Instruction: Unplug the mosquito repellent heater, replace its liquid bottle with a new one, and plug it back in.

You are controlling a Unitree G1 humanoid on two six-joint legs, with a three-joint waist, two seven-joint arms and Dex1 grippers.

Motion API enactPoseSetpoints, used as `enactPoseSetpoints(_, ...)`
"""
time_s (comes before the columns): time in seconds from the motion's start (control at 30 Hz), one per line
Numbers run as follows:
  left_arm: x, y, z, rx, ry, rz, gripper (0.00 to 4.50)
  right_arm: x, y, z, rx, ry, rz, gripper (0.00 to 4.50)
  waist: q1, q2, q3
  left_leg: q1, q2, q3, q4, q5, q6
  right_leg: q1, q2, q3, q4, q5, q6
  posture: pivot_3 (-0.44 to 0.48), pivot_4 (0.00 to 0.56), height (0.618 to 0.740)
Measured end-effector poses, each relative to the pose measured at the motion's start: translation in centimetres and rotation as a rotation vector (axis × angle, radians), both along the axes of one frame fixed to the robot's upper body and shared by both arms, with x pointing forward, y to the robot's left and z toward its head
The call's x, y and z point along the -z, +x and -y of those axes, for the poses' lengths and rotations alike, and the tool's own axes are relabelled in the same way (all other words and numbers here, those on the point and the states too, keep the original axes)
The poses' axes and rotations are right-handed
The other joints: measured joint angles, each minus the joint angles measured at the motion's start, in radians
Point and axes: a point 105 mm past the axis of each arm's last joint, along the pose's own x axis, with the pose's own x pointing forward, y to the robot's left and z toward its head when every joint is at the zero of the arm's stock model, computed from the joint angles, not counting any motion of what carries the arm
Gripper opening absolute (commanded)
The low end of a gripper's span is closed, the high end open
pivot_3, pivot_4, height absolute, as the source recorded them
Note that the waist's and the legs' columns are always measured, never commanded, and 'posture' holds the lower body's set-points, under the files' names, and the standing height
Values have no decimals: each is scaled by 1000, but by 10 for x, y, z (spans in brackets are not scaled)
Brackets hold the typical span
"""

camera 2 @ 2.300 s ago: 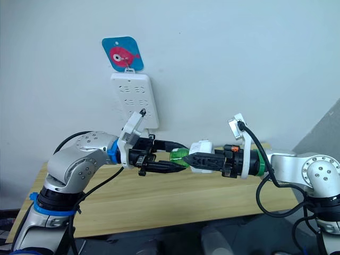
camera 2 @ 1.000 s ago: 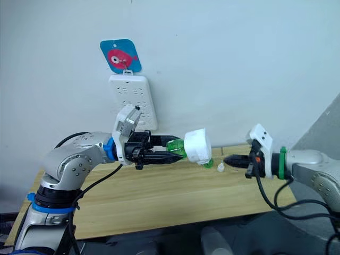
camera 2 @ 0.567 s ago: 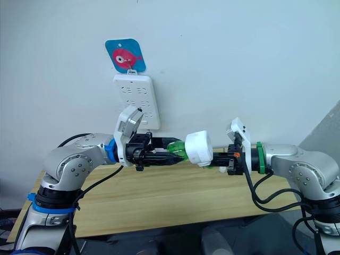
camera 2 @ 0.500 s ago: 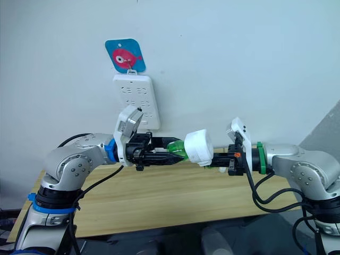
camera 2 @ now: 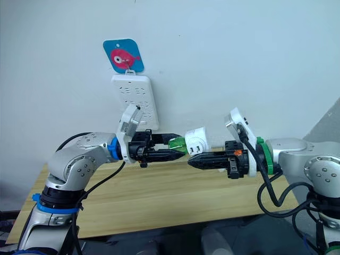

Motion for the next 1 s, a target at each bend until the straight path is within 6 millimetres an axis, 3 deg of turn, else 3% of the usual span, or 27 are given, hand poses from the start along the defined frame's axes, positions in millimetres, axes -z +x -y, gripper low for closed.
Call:
enactPoseSetpoints(0.4,15,-6,-6,44,77,0,2285,-16,25,0,105,52,14,0,0,0,0,0,0,0,0,0,0,0,0,0,0,0,0,-190,63,710)
enactPoseSetpoints(1.0,22,-15,-11,89,101,-48,2285,-16,45,3,190,28,62,0,0,0,0,0,0,0,-1,0,0,-1,0,0,0,0,0,-189,69,710)
